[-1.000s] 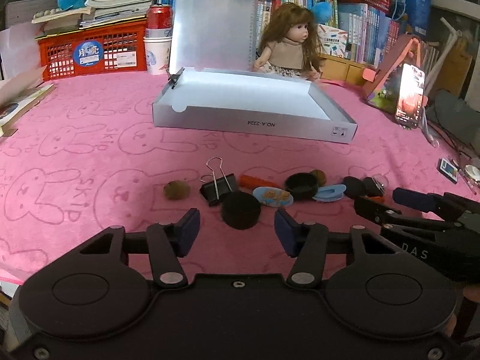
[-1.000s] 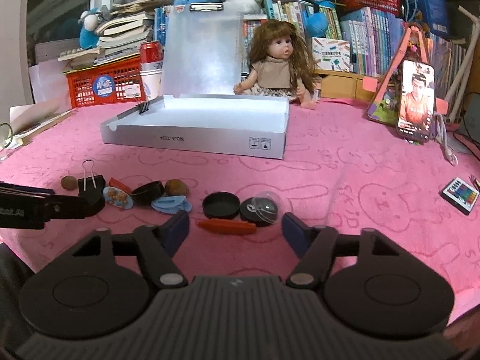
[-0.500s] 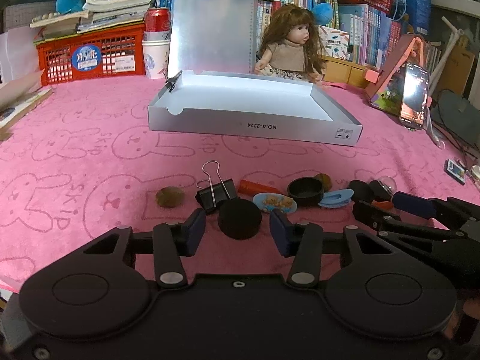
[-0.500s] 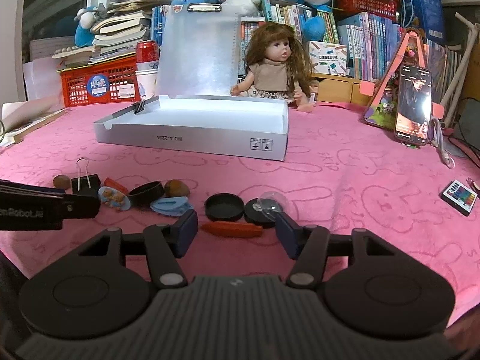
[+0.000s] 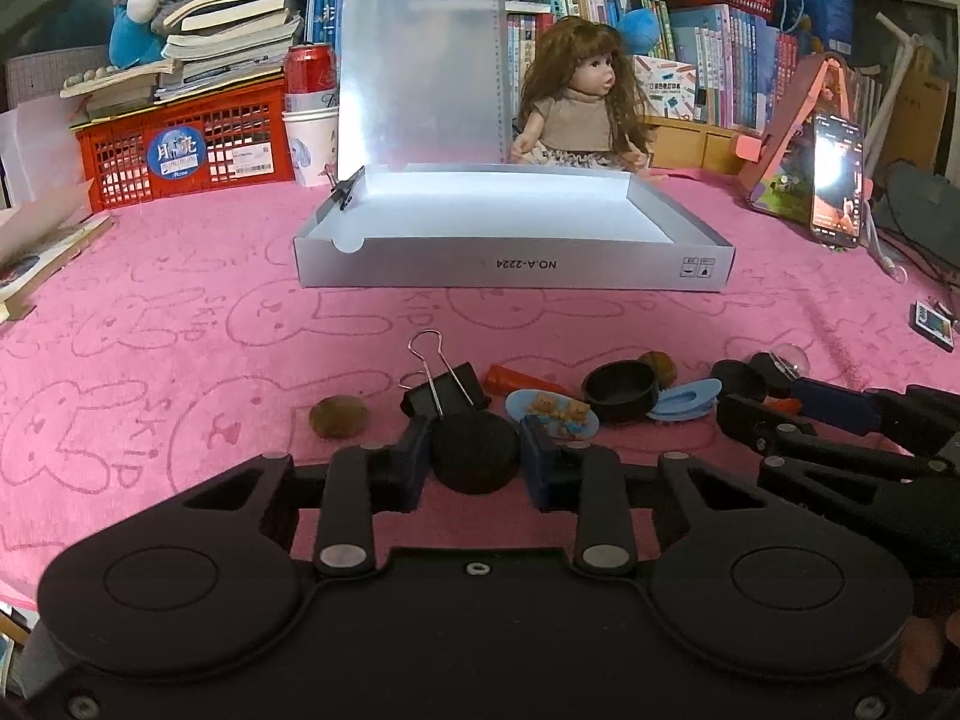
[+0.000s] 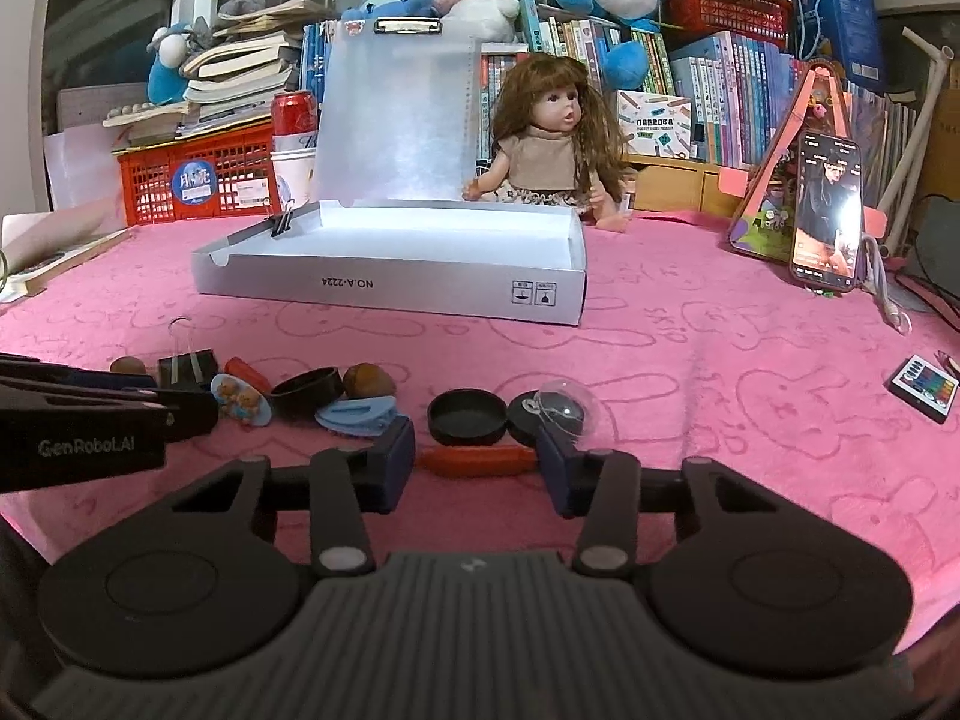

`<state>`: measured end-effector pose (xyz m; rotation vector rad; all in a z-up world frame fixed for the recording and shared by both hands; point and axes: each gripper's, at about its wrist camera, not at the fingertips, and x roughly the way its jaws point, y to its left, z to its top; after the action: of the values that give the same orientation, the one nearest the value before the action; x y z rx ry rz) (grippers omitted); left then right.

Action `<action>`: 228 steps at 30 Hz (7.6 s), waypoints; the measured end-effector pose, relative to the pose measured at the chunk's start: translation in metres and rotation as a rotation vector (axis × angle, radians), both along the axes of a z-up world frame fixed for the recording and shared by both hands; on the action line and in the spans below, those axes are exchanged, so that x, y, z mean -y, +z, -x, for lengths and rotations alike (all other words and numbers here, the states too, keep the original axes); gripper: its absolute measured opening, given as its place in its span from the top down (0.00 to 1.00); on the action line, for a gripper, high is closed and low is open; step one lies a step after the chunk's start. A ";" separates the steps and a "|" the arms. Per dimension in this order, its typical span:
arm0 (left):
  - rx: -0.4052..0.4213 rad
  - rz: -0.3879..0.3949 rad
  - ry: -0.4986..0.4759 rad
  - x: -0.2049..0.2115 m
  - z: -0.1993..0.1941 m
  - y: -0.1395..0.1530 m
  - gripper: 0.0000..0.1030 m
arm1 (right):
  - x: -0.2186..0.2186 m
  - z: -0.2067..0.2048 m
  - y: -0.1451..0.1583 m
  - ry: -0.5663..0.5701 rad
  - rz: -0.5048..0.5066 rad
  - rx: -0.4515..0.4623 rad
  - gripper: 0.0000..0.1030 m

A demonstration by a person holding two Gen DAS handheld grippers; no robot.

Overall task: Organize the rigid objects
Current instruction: 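Grasp the black round lid with the left tool while the right tool grasps the orange-red stick, then carry both items into the white box and open both tools to release them, then withdraw both tools from the box back toward the remaining objects, then grasp the brown nut with the left tool while the right tool grasps the clear plastic dome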

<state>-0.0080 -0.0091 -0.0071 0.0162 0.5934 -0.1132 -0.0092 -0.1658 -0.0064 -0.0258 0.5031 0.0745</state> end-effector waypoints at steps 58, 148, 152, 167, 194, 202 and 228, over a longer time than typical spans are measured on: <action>-0.156 0.129 -0.021 -0.009 -0.199 0.084 0.71 | 0.042 -0.190 0.074 -0.043 -0.208 -0.202 0.52; -0.014 0.079 -0.091 -0.038 -0.061 0.066 0.21 | 0.030 -0.074 0.067 0.159 -0.013 -0.017 0.00; -0.016 0.081 -0.082 -0.044 -0.049 0.060 0.21 | 0.035 -0.065 0.060 0.154 -0.018 -0.021 0.00; -0.007 0.107 -0.060 -0.055 -0.016 0.041 0.21 | 0.052 -0.032 0.041 0.130 -0.102 0.038 0.00; -0.036 0.105 0.048 -0.071 -0.012 0.010 0.53 | 0.060 -0.018 0.020 0.081 -0.126 0.014 0.39; -0.025 0.069 0.073 -0.061 -0.020 0.001 0.53 | 0.077 -0.031 0.008 0.015 -0.239 -0.045 0.54; 0.007 0.079 0.039 -0.057 -0.031 0.032 0.80 | 0.056 -0.040 0.031 0.038 -0.127 0.011 0.68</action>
<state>0.0226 0.0479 0.0253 -0.0718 0.5812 -0.0985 0.0307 -0.2215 0.0250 0.0881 0.4861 0.1433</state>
